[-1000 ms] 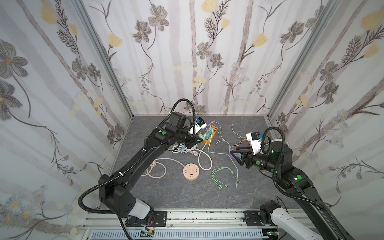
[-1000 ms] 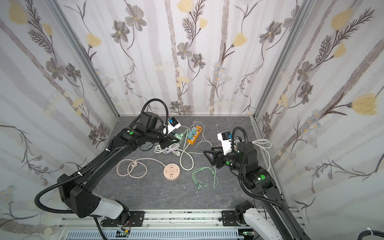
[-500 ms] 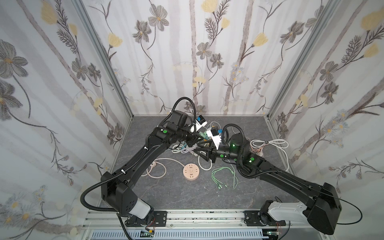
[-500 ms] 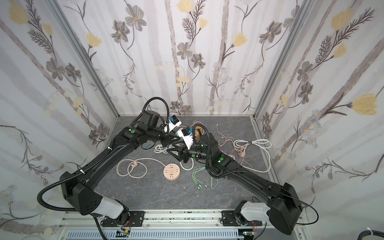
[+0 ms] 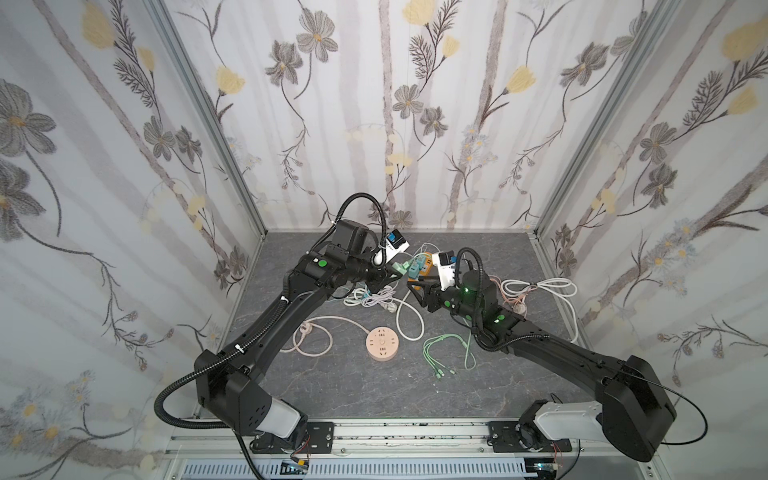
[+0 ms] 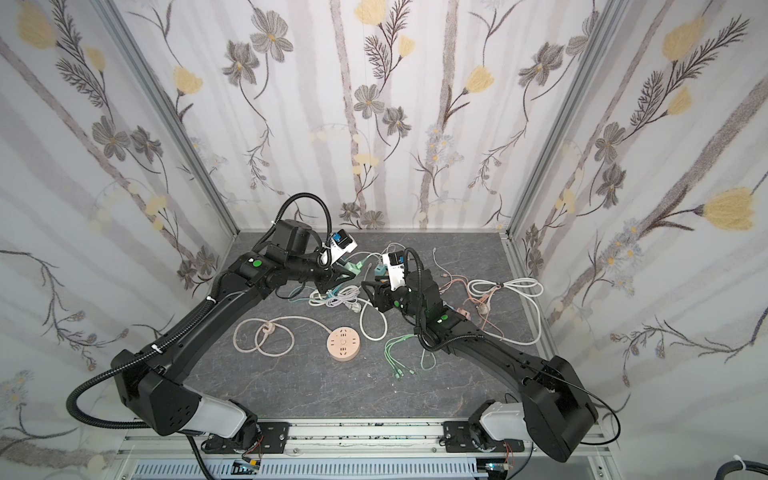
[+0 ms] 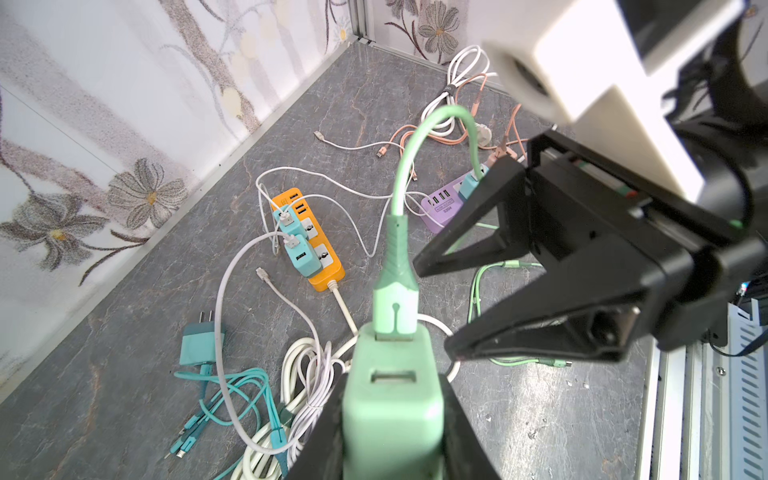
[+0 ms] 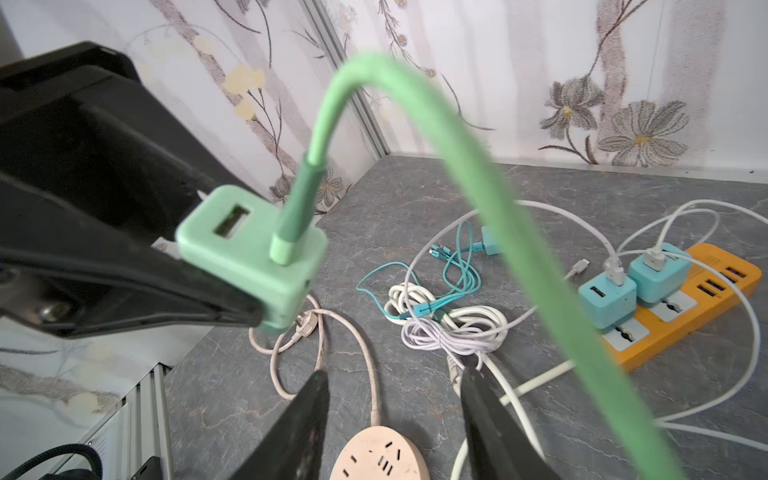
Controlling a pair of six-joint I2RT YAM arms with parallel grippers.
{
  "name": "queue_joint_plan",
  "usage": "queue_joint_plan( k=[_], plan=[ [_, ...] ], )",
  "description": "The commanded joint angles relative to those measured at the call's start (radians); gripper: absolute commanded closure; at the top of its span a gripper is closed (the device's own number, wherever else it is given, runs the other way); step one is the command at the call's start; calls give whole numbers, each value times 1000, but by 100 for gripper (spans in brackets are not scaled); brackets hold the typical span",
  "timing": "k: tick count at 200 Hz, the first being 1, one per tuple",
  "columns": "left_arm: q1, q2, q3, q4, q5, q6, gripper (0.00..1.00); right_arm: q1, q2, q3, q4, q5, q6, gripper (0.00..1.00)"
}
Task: Insert the plug
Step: 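Close the right gripper on the green charger while the left gripper holds it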
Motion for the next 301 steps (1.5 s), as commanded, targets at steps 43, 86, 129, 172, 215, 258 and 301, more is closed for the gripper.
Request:
queue_joint_plan(
  k=[43,86,129,172,215,258,301],
  plan=[
    [2,-31,-70,-33,211,286,100,-109,-52,58,-106,-480,-284,37],
    [2,-51,-109,2,274,430,100,-114,-84,170,-420,-615,-564,36],
    [2,-77,-168,57,364,500,100,-113,-61,252,-574,-615,-666,38],
    [2,-80,-176,71,395,494,100,-112,-44,291,-633,-569,-724,42],
    [2,-79,-176,82,407,482,100,-94,5,361,-707,-542,-801,46],
    [2,-85,-183,94,412,469,100,-76,54,434,-796,-531,-875,59],
    [4,-95,-209,154,438,427,100,-62,71,454,-828,-524,-902,68]
  ],
)
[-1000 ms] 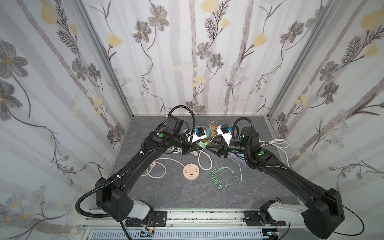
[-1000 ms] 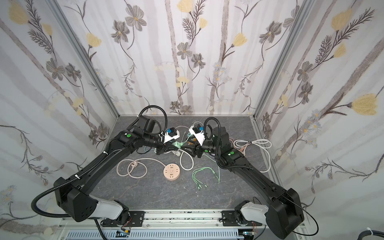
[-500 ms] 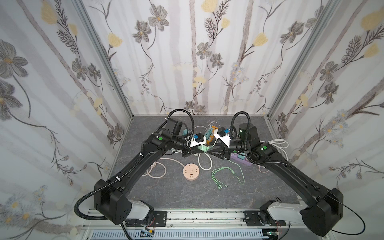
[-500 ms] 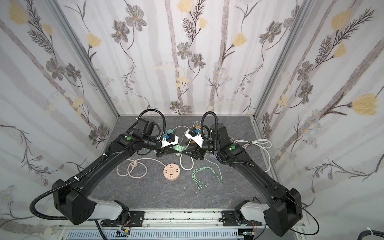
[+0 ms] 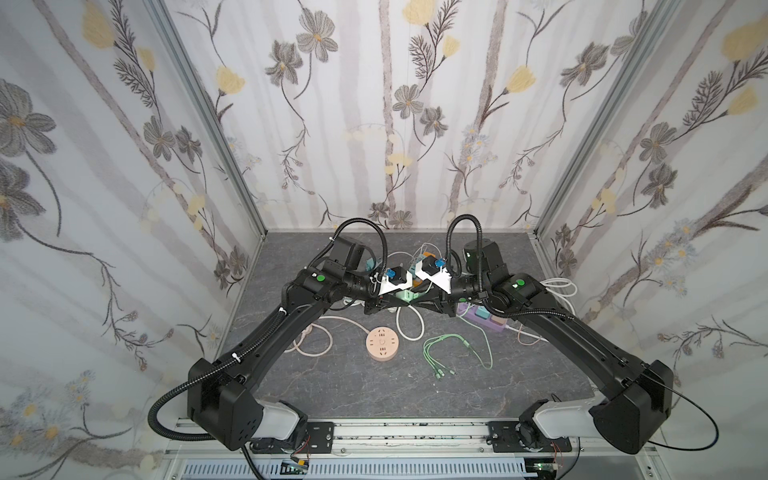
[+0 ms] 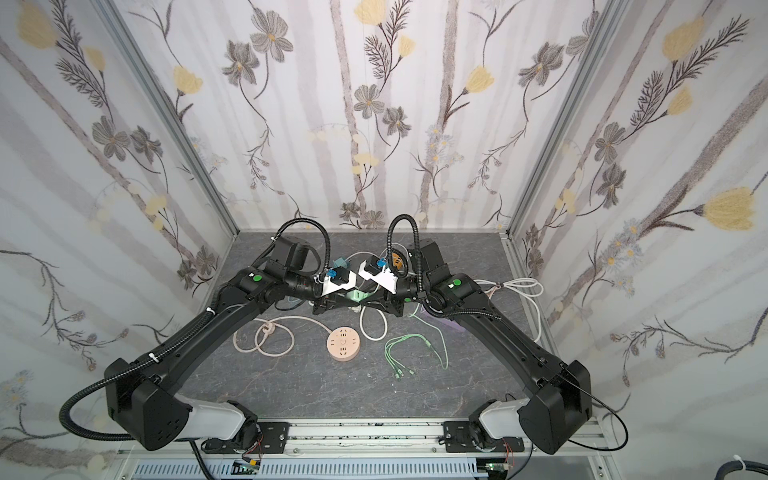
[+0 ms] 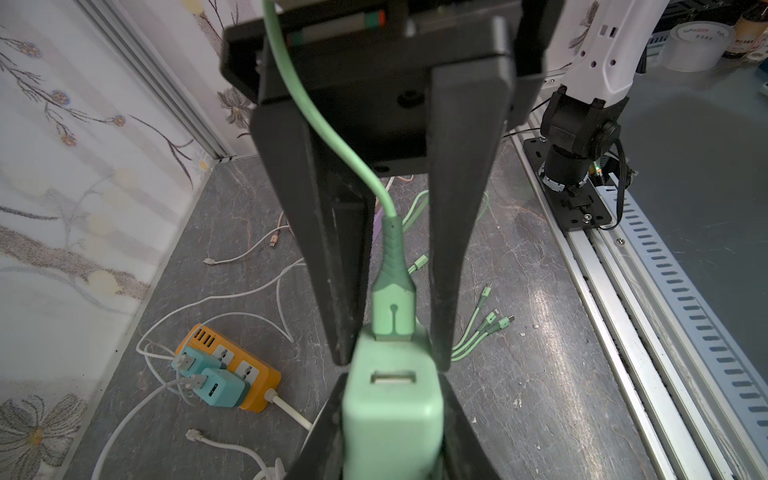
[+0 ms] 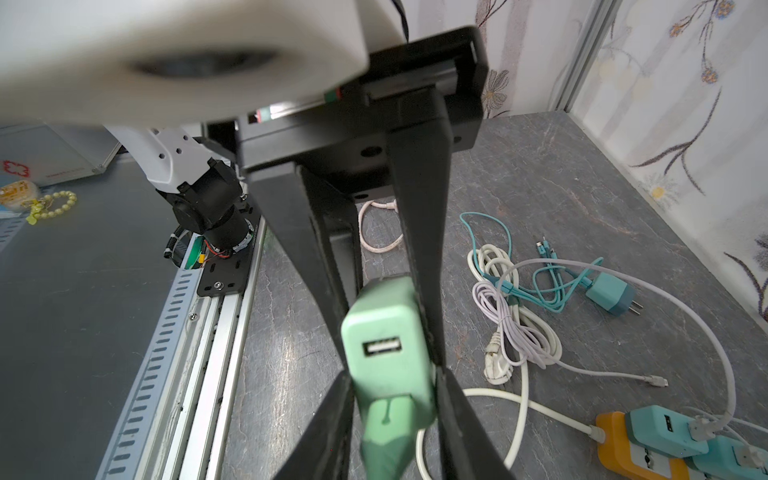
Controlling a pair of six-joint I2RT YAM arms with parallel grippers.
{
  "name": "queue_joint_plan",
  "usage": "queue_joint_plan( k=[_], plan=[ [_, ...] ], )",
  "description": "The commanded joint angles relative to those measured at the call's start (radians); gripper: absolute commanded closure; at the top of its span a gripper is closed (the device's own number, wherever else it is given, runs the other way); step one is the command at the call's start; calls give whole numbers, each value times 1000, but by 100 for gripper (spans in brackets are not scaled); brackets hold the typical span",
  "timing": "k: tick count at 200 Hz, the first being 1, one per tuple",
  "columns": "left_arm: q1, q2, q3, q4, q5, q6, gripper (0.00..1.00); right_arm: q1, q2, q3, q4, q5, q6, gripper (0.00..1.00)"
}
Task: Insert the plug
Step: 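Close the right gripper on the green charger while the left gripper holds it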
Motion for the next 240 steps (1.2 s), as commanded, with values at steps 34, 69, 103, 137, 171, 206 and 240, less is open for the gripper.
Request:
queue_joint_plan(
  k=[34,69,103,137,171,206,240],
  plan=[
    [1,-12,-17,111,71,-53,100,16,14,18,-23,23,-53,81],
    [1,-11,-24,129,67,-75,92,14,5,21,-31,37,-63,96],
    [2,-17,-44,130,34,-78,76,12,5,23,-25,49,-61,100],
    [8,-41,-92,133,12,-79,65,8,2,23,-10,49,-46,100],
    [17,-65,-132,150,-4,-89,50,4,-5,23,-1,32,-37,100],
    [28,-61,-131,167,8,-99,55,2,-7,23,9,2,-30,99],
    [28,-42,-116,177,6,-115,76,2,-7,17,22,-7,-20,99]
  ],
)
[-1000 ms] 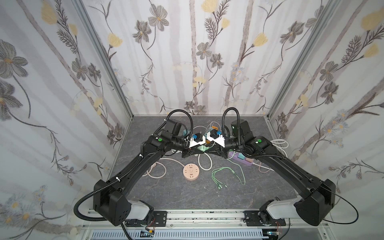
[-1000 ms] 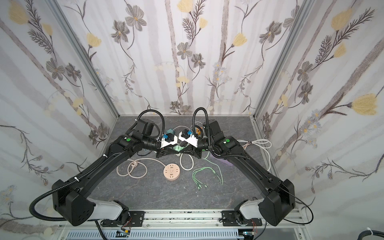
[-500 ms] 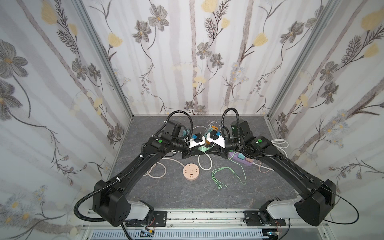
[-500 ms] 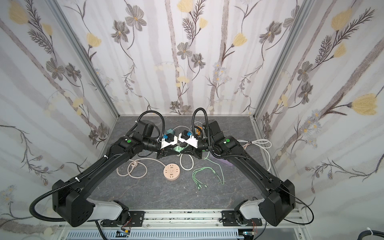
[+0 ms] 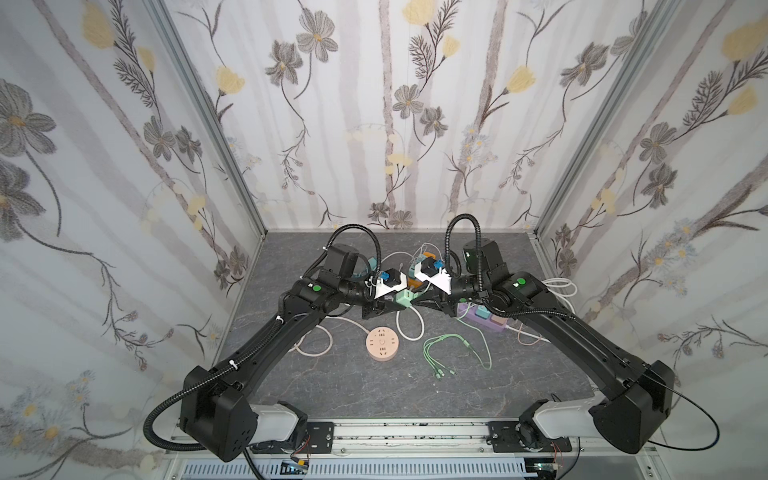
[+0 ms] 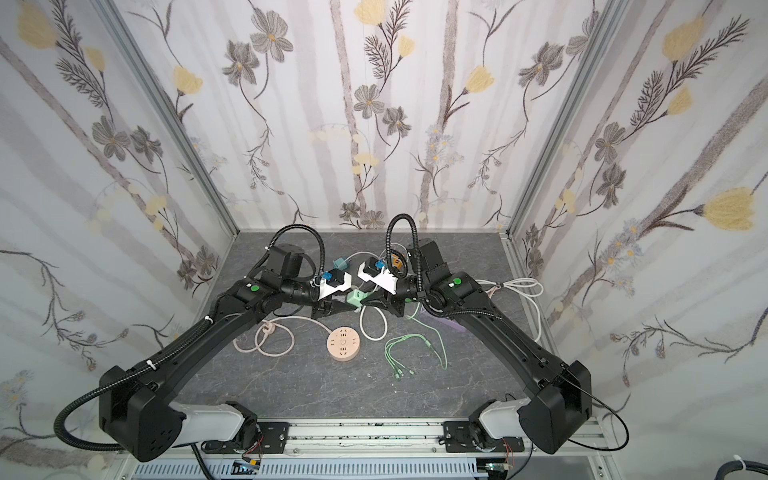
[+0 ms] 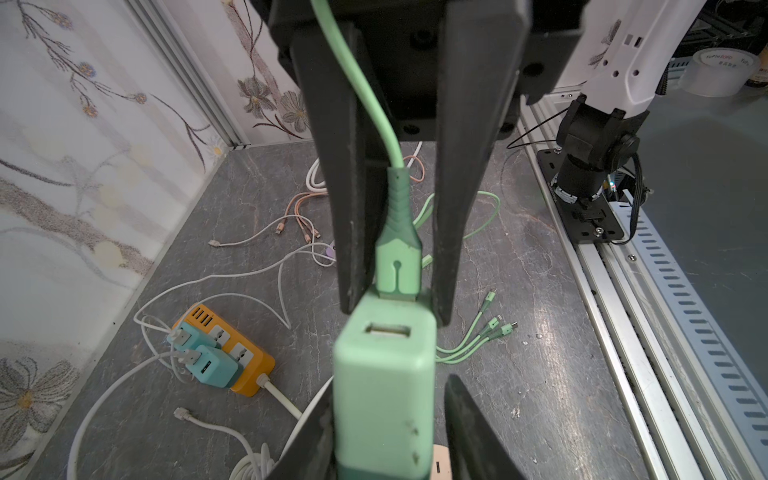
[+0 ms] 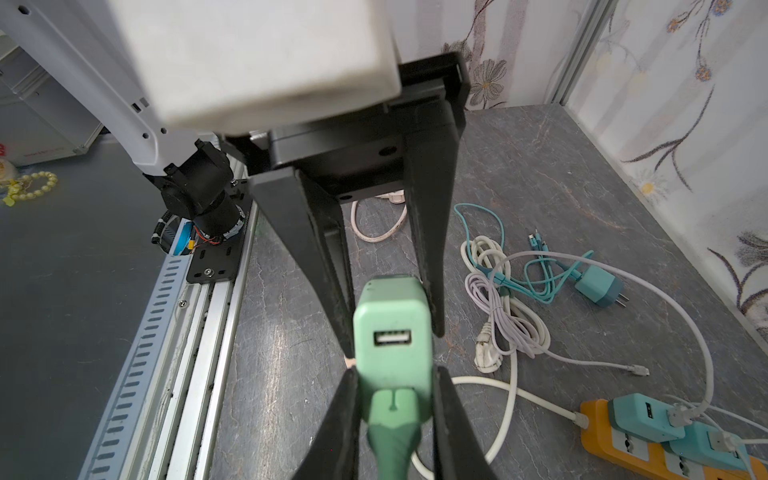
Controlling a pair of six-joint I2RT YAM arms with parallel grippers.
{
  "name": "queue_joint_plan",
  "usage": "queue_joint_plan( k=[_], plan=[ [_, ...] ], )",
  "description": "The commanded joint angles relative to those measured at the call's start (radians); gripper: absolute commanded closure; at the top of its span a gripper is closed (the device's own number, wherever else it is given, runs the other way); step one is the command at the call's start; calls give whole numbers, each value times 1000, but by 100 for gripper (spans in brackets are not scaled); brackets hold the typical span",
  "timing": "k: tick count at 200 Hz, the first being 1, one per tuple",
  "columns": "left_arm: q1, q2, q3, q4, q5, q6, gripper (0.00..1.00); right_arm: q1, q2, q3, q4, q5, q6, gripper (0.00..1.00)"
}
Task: Insert the plug
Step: 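Close the right gripper on the green charger while the left gripper holds it, then open the left gripper and withdraw it while the right gripper holds the charger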
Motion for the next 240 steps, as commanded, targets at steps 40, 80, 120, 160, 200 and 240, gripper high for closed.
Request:
queue_joint_plan(
  k=[40,80,120,160,200,240],
  plan=[
    [3,-4,8,43,13,-20,98,3,14,7,48,-53,21,67],
    [3,-5,14,21,11,-4,99,9,53,59,-8,-54,-10,58],
    [3,-6,20,10,12,-4,98,22,77,111,-81,-52,-56,67],
    [3,-7,24,9,13,-2,98,33,124,142,-147,-32,-94,73],
    [3,-7,22,17,26,-6,98,45,139,162,-173,-16,-107,74],
    [7,-28,-19,96,4,-54,87,44,133,166,-180,-11,-110,97]
  ],
)
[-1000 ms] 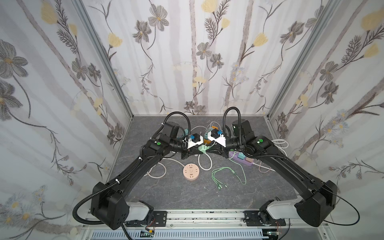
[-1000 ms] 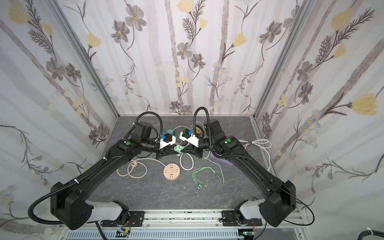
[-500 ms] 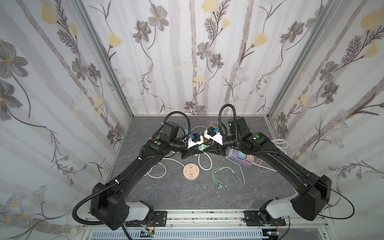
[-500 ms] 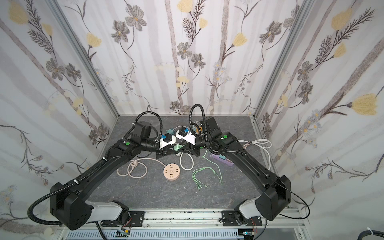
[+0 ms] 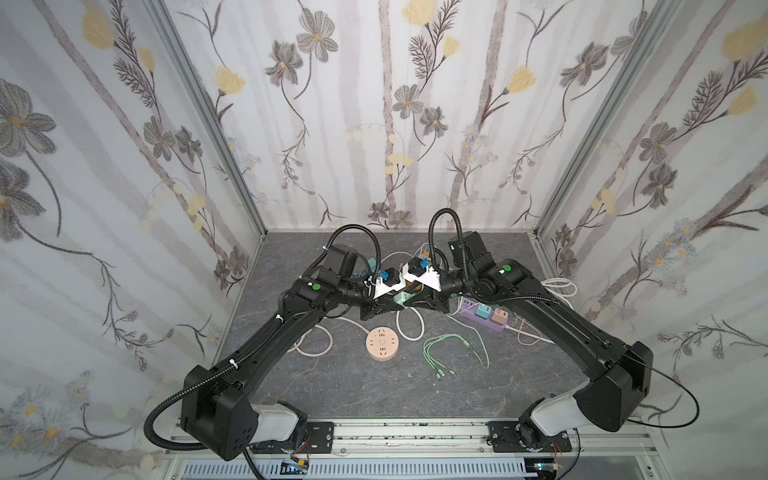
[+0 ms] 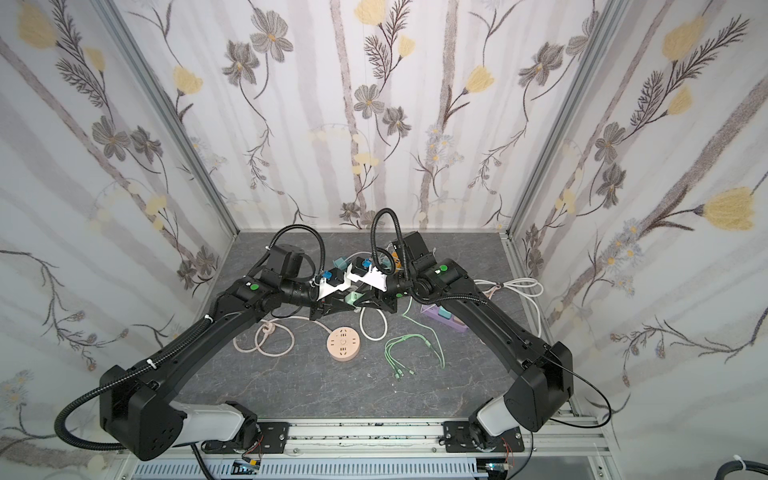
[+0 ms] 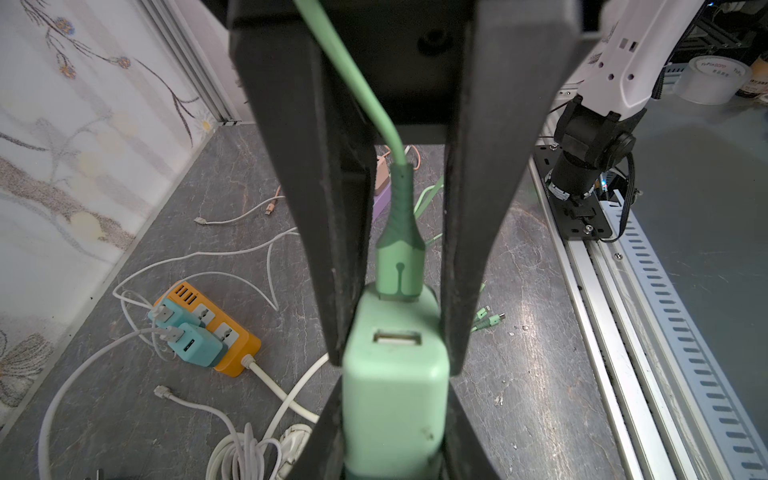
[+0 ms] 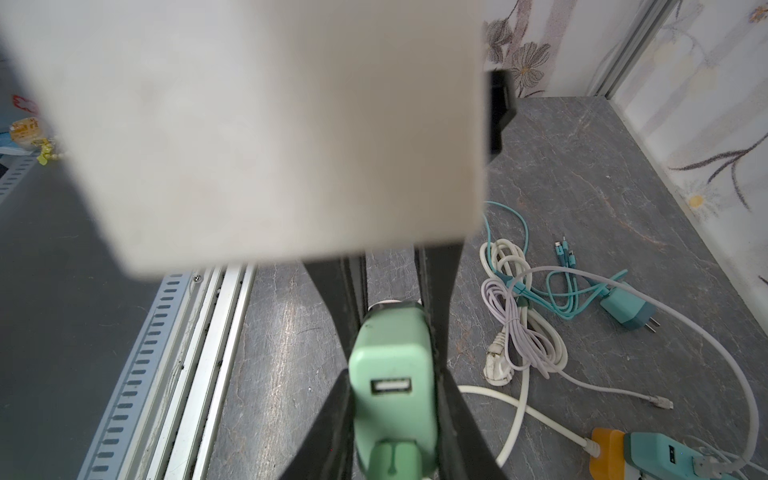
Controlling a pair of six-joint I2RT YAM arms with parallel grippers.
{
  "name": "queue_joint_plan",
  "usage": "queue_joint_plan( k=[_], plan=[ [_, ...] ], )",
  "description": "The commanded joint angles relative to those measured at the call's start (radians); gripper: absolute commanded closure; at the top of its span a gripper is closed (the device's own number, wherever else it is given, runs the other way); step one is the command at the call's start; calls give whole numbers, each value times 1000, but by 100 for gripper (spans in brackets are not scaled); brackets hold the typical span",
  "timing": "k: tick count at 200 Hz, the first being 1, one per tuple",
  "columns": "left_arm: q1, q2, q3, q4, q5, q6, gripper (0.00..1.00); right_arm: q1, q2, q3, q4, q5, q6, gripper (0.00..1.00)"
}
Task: Insert the plug
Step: 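Open the left gripper and withdraw it while the right gripper holds the charger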
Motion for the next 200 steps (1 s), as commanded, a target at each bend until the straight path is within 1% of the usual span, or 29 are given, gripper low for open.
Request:
queue_joint_plan(
  k=[1,4,10,21,26,28,30,31,32,33,35,49,68,90,111,126,139,153,163,173,177,180,188,200],
  plan=[
    [3,-21,-22,151,9,-37,87,4,0,6,-24,4,8,97],
    [4,-23,-27,161,6,-43,86,4,-1,6,-25,9,7,100],
    [6,-26,-32,174,-2,-54,79,4,-6,6,-28,20,5,100],
    [10,-31,-43,194,-22,-81,53,2,-13,6,-34,38,5,100],
    [14,-33,-46,204,-27,-92,43,3,-16,3,-34,49,6,100],
    [16,-35,-48,208,-29,-95,36,3,-17,3,-33,52,7,100],
    [18,-38,-51,214,-32,-99,22,2,-18,3,-33,57,9,100],
    [19,-38,-53,220,-35,-101,11,3,-19,3,-32,58,9,100],
    [20,-40,-54,223,-38,-104,5,3,-19,2,-32,61,9,100],
    [21,-41,-56,227,-42,-108,3,3,-19,2,-32,63,10,100],
    [23,-45,-59,238,-49,-117,0,2,-19,1,-32,65,10,100],
    [41,-71,-111,330,-116,-182,0,4,-25,0,-26,88,20,100],
    [59,-162,-213,454,-223,-228,0,5,-29,1,-19,122,34,100],
    [63,-229,-313,599,-399,-291,0,15,-18,10,-27,194,41,100],
    [64,-271,-357,683,-573,-388,0,48,4,27,-54,282,27,100],
    [64,-282,-361,693,-723,-470,0,75,27,39,-71,325,21,100],
    [64,-273,-346,675,-855,-508,0,91,53,50,-81,344,31,100],
    [64,-253,-318,666,-1046,-559,0,109,85,69,-102,354,32,100],
    [64,-243,-314,687,-1197,-608,0,124,109,83,-118,372,32,100],
    [66,-241,-325,719,-1316,-647,0,135,133,97,-137,396,24,100],
    [65,-242,-330,734,-1352,-650,0,135,143,104,-147,408,22,100],
    [67,-244,-336,744,-1376,-651,0,164,151,107,-153,419,18,100],
    [71,-249,-355,780,-1428,-663,0,181,169,115,-167,440,11,100],
    [87,-261,-378,807,-1483,-709,0,199,194,118,-178,468,1,100]
  ],
)
